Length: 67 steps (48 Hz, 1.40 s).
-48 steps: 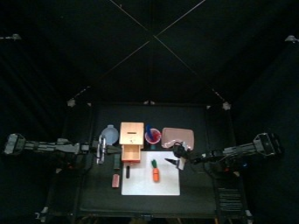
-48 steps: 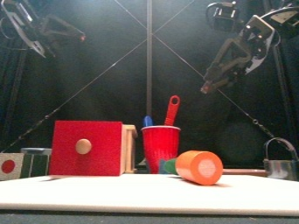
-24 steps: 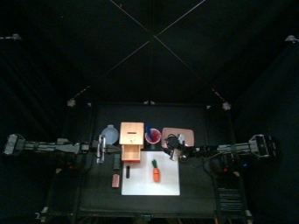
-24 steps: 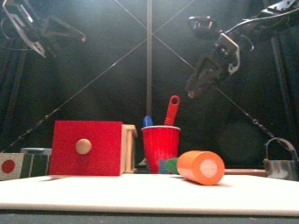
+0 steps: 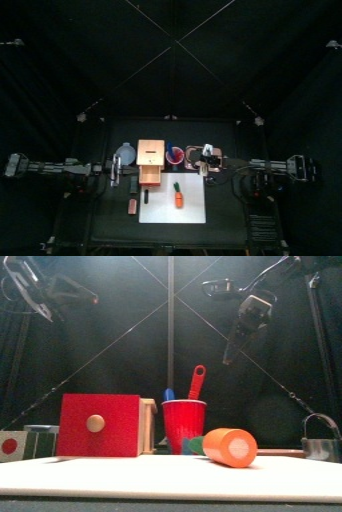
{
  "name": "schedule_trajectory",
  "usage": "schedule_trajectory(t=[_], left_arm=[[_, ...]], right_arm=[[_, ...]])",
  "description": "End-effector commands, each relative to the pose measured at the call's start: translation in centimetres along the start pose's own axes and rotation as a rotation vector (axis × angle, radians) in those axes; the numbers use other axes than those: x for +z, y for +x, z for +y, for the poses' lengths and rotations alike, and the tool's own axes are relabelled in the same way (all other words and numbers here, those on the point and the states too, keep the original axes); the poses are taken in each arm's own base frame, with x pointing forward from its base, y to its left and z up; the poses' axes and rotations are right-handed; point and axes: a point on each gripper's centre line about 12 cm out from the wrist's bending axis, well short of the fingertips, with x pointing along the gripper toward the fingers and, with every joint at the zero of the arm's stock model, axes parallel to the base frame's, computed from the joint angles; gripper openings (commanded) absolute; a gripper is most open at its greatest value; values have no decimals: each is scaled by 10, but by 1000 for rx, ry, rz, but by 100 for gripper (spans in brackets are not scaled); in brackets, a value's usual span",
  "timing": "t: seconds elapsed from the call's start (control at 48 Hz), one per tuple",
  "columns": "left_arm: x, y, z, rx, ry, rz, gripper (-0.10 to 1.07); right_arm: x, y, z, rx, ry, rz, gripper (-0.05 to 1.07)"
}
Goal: Cut carrot
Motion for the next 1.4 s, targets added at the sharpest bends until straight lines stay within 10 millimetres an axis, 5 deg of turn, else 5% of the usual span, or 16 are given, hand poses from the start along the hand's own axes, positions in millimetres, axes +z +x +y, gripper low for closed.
schedule_trajectory(t=[0.0, 0.312, 0.604, 1.375], left_arm=[[11, 2, 1, 3, 5, -34, 11], [7, 2, 2, 7, 4, -24, 11], [0, 0, 5, 24, 0, -7, 11], [-3, 0, 9, 41, -7, 3, 11]], right_arm=[[18, -2, -10, 11, 13, -29, 93], [42, 38, -13, 64, -23, 32, 93], [44, 60, -18, 67, -10, 98, 91], [41, 66, -15, 85, 4, 140, 64]])
